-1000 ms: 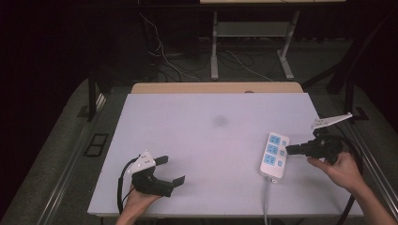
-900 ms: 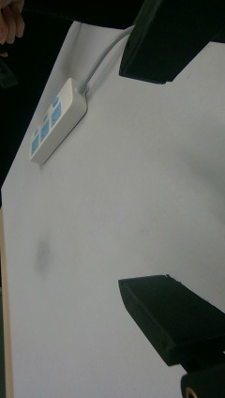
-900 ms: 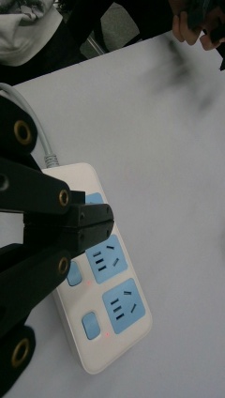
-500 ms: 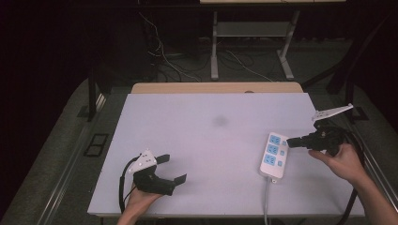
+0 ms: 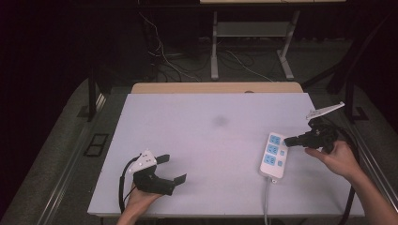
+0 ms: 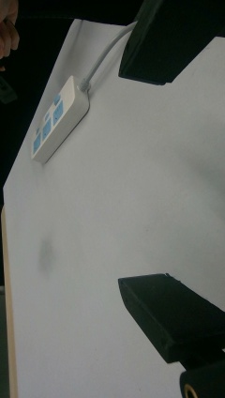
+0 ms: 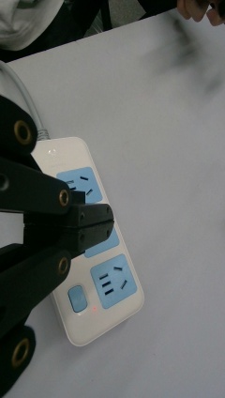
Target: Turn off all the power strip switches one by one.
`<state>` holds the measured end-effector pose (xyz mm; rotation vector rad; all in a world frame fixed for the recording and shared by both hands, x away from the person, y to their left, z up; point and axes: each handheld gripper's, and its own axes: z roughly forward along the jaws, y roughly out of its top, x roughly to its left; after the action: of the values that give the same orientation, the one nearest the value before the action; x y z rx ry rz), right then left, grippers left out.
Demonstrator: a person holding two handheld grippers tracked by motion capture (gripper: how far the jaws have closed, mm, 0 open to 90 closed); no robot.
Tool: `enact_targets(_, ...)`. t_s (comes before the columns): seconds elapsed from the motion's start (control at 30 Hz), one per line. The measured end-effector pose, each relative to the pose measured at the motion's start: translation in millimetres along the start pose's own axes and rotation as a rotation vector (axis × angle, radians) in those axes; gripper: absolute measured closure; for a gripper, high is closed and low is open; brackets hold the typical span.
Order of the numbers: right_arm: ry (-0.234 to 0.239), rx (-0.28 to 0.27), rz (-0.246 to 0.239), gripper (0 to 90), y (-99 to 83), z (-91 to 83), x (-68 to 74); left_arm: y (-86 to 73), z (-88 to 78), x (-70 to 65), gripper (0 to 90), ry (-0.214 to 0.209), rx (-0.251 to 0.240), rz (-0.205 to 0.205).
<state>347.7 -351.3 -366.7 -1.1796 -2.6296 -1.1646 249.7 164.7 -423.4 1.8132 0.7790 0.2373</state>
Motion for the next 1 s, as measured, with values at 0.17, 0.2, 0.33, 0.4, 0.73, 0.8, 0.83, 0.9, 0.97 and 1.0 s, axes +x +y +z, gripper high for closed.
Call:
enact_targets(0.17,-0.002,0.017,-0.004,90.0,0.2,5.7,-2.8,-0.2,-0.5,0.5,1.1,0.000,0.003,0.001)
enact_targets(0.2,-0.003,0.023,-0.002,90.0,0.3,6.9,-2.9,-0.2,-0.6,0.5,1.1,0.000,0.003,0.001)
enact_targets(0.33,-0.005,0.035,-0.008,90.0,0.2,11.4,-3.8,-0.4,-1.2,0.2,1.1,-0.001,0.002,0.000)
enact_targets(0.4,-0.009,0.041,-0.007,90.0,-0.3,13.4,-4.0,-0.5,-1.8,0.5,1.2,0.000,0.002,0.000)
enact_targets(0.73,-0.012,0.060,0.005,90.0,-7.3,23.1,-10.6,-0.7,-2.9,1.2,1.3,0.004,-0.001,0.000)
enact_targets(0.8,-0.015,0.067,0.007,90.0,-7.9,24.0,-11.4,-0.7,-2.7,1.1,1.4,0.003,-0.001,0.001)
enact_targets(0.83,-0.016,0.070,0.006,90.0,-8.0,24.3,-11.5,-0.6,-2.8,1.1,1.4,0.003,0.000,0.001)
enact_targets(0.9,-0.017,0.073,0.006,90.0,-7.9,25.2,-11.3,-0.7,-2.8,1.1,1.5,0.003,0.000,0.001)
enact_targets(0.97,-0.017,0.077,0.006,90.0,-8.1,26.4,-11.4,-0.8,-2.9,1.0,1.5,0.002,0.000,0.000)
enact_targets(1.0,-0.018,0.083,0.003,90.0,-8.3,27.2,-11.9,-0.7,-3.0,1.0,1.5,0.003,0.000,0.001)
